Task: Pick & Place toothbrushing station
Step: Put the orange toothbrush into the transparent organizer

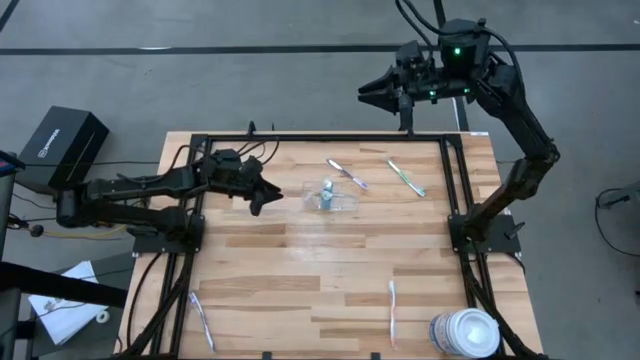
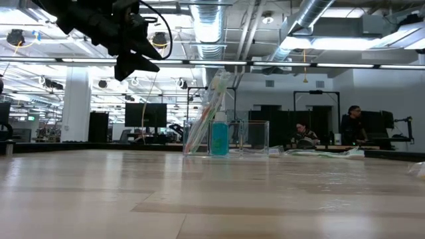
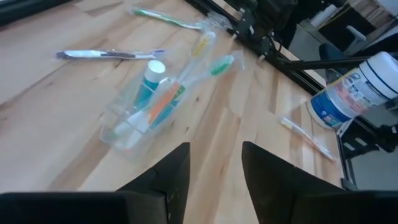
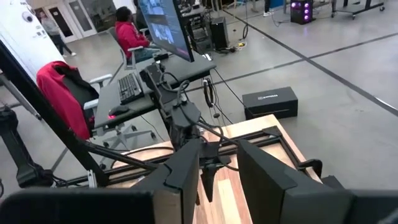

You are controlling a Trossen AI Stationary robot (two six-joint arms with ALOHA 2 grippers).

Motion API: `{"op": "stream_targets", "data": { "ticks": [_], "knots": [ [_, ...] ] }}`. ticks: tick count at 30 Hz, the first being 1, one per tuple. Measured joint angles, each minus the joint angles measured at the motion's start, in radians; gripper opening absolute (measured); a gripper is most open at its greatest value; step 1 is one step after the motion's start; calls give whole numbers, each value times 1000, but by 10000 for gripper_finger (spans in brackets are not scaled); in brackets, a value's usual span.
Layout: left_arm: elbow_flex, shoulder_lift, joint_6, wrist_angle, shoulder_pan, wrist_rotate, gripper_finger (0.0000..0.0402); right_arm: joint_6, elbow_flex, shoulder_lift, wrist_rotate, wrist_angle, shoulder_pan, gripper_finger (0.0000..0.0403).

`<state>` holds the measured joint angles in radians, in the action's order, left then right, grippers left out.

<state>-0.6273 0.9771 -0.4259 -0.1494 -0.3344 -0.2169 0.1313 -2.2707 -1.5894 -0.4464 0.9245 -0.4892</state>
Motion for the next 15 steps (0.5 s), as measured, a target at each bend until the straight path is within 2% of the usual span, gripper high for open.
{"op": "stream_targets", "data": {
  "ticks": [5, 15],
  "knots": [
    [0, 0, -4, -3, -32, 11, 137, -63, 0, 0, 0, 26, -9, 103],
    [1, 0, -47, -24, -110, 51, 136, -215, 0, 0, -22, 217, -98, 103]
  ]
}}
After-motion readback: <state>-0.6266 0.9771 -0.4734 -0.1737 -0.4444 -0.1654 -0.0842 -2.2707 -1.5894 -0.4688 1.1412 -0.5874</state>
